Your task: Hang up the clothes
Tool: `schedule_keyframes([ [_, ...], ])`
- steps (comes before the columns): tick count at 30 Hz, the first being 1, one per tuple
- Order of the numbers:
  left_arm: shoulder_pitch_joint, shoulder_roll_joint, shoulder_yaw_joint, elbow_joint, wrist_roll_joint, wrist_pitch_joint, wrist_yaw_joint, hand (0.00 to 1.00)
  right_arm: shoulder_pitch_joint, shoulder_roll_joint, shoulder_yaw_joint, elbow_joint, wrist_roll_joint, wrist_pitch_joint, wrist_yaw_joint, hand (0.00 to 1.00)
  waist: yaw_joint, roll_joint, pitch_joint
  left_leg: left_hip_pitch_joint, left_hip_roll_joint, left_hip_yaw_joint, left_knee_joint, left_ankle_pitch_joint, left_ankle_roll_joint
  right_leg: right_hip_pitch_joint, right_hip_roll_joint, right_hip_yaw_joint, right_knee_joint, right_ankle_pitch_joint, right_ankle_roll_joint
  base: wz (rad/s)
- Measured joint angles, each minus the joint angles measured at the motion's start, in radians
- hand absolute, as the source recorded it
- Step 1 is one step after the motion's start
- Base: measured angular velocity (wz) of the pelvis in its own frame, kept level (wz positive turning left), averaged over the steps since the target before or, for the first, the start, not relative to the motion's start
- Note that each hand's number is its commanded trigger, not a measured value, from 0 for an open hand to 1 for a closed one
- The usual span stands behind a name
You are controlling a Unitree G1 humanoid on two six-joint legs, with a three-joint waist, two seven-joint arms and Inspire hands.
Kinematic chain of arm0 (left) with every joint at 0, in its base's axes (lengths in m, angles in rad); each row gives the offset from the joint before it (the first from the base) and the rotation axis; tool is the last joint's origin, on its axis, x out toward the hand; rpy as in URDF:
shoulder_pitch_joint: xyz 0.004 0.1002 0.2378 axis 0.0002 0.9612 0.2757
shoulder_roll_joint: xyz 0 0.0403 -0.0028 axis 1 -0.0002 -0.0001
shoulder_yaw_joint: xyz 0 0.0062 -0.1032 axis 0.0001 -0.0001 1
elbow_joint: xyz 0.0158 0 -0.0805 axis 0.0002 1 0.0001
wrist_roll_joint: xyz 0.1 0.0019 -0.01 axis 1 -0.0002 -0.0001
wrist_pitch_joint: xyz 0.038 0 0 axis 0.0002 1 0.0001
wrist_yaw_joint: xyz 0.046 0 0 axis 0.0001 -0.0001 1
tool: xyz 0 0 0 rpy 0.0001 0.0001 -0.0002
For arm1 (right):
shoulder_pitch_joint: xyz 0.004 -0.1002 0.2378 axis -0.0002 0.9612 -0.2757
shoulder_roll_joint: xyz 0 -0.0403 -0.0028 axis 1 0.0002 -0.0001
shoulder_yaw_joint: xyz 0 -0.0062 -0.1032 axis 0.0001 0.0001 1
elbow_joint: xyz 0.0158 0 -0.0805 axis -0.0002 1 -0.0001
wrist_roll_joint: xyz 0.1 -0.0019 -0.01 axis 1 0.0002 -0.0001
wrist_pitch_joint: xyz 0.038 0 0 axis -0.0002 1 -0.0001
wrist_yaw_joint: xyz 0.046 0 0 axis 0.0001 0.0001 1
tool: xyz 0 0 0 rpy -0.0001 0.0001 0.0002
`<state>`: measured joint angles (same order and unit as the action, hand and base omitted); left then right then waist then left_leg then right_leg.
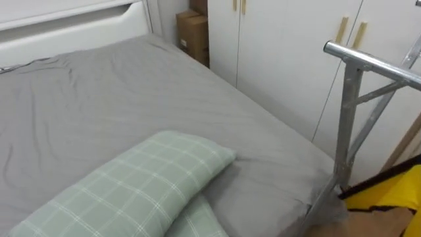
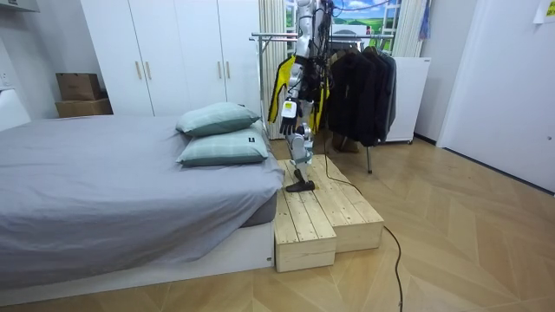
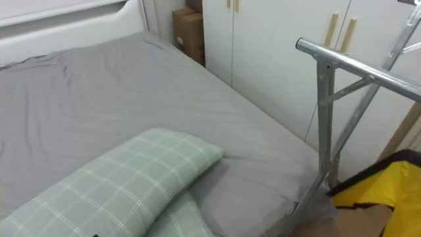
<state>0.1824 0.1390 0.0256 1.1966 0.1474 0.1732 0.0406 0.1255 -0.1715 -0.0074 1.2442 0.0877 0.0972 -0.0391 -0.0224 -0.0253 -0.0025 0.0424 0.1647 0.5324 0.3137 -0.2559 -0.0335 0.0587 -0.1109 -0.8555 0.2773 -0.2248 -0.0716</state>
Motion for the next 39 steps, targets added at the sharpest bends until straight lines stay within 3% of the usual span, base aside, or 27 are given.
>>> schedule_keyframes([
  [1, 0.007, 0.0, 0.0, 0.001, -0.004, 0.0, -0.001, 0.0, 0.006, 0.003, -0.015, 0.0, 0.014, 0.0, -0.002, 0.0, -0.007, -0.006, -0.0027, 0.003, -0.01, -0.015, -0.011, 0.007, 0.008, 0.001, 0.003, 0.066, 0.002, 0.002, 0.013, 0.65],
  [2, 0.01, 0.0, 0.001, 0.001, -0.007, 0.0, -0.002, 0.0, 0.007, 0.003, -0.017, 0.0, 0.022, 0.001, -0.002, 0.0, -0.006, -0.004, -0.0028, 0.004, -0.013, -0.021, -0.014, 0.008, 0.01, 0.002, 0.005, 0.094, 0.002, 0.002, 0.015, 0.42],
  [5, 0.022, 0.001, 0.015, 0.002, -0.038, -0.002, -0.002, 0.0, 0.003, 0.002, -0.018, 0.0, 0.04, 0.001, -0.003, 0.0, 0.002, -0.003, -0.0025, 0.013, -0.027, -0.045, -0.023, 0.013, 0.024, 0.016, 0.004, 0.134, 0.007, 0.007, 0.046, 0.27],
  [8, 0.03, -0.001, 0.03, 0.014, -0.034, -0.011, -0.003, 0.0, 0.005, 0.003, -0.026, -0.001, 0.048, 0.005, -0.01, 0.0, -0.005, -0.004, -0.0002, 0.01, -0.051, -0.1, -0.023, 0.007, 0.035, 0.026, -0.009, 0.197, 0.032, -0.001, 0.067, 0.51],
  [9, 0.03, 0.0, 0.03, 0.017, -0.035, -0.012, -0.008, 0.0, 0.012, 0.004, -0.033, -0.001, 0.064, 0.006, -0.018, 0.0, -0.011, -0.004, 0.0, 0.003, -0.065, -0.129, -0.021, 0.007, 0.048, 0.029, -0.008, 0.289, 0.038, -0.006, 0.079, 0.92],
  [10, 0.024, -0.001, 0.029, 0.014, -0.037, -0.015, -0.015, 0.0, 0.011, 0.005, -0.047, -0.003, 0.078, 0.009, -0.027, 0.0, -0.016, -0.003, 0.0005, -0.01, -0.081, -0.162, -0.021, 0.012, 0.061, 0.03, -0.008, 0.346, 0.036, -0.007, 0.08, 0.94],
  [14, 0.016, 0.002, 0.029, 0.007, -0.035, -0.02, -0.012, 0.0, 0.004, 0.016, -0.058, -0.008, 0.103, 0.002, -0.057, 0.0, -0.026, 0.005, 0.0021, -0.038, -0.122, -0.258, -0.021, 0.027, 0.079, 0.053, 0.008, 0.443, -0.003, 0.004, 0.095, 0.79],
  [15, 0.019, 0.001, 0.028, 0.003, -0.036, -0.019, -0.012, 0.0, 0.004, 0.019, -0.057, -0.008, 0.103, 0.002, -0.057, 0.0, -0.027, 0.005, 0.0021, -0.045, -0.135, -0.285, -0.02, 0.026, 0.085, 0.065, 0.014, 0.486, -0.031, 0.007, 0.101, 0.66],
  [16, 0.019, 0.001, 0.028, -0.004, -0.038, -0.019, -0.011, 0.0, 0.003, 0.021, -0.053, -0.009, 0.103, 0.002, -0.058, 0.0, -0.024, 0.005, 0.0021, -0.054, -0.144, -0.304, -0.017, 0.027, 0.091, 0.071, 0.017, 0.524, -0.047, 0.011, 0.107, 0.58],
  [18, 0.018, 0.003, 0.028, -0.014, -0.039, -0.018, -0.001, 0.0, 0.002, 0.023, -0.049, -0.016, 0.103, 0.002, -0.059, 0.0, -0.022, 0.004, 0.0023, -0.068, -0.151, -0.328, -0.009, 0.027, 0.093, 0.074, 0.021, 0.559, -0.06, 0.016, 0.113, 0.42],
  [23, 0.015, 0.002, 0.031, -0.025, -0.073, -0.031, 0.039, 0.0, -0.029, 0.023, -0.047, -0.013, 0.085, -0.002, -0.07, 0.0, -0.022, -0.003, 0.0061, -0.069, -0.161, -0.344, -0.01, 0.029, 0.095, 0.088, 0.022, 0.556, -0.087, 0.017, 0.116, 0.11],
  [28, 0.001, -0.001, 0.03, -0.04, -0.077, -0.077, 0.068, 0.0, -0.067, 0.024, -0.041, -0.003, 0.067, -0.015, -0.069, 0.0, -0.022, -0.007, 0.0125, -0.074, -0.167, -0.362, -0.017, 0.032, 0.091, 0.098, 0.025, 0.555, -0.095, 0.017, 0.116, 0.1],
  [39, -0.001, -0.005, 0.039, -0.036, -0.078, -0.096, 0.085, 0.0, -0.058, 0.026, -0.033, 0.007, 0.064, -0.023, -0.02, 0.0, -0.01, -0.009, 0.0103, -0.075, -0.178, -0.381, -0.024, 0.037, 0.088, 0.104, 0.025, 0.555, -0.108, 0.017, 0.116, 0.05],
])
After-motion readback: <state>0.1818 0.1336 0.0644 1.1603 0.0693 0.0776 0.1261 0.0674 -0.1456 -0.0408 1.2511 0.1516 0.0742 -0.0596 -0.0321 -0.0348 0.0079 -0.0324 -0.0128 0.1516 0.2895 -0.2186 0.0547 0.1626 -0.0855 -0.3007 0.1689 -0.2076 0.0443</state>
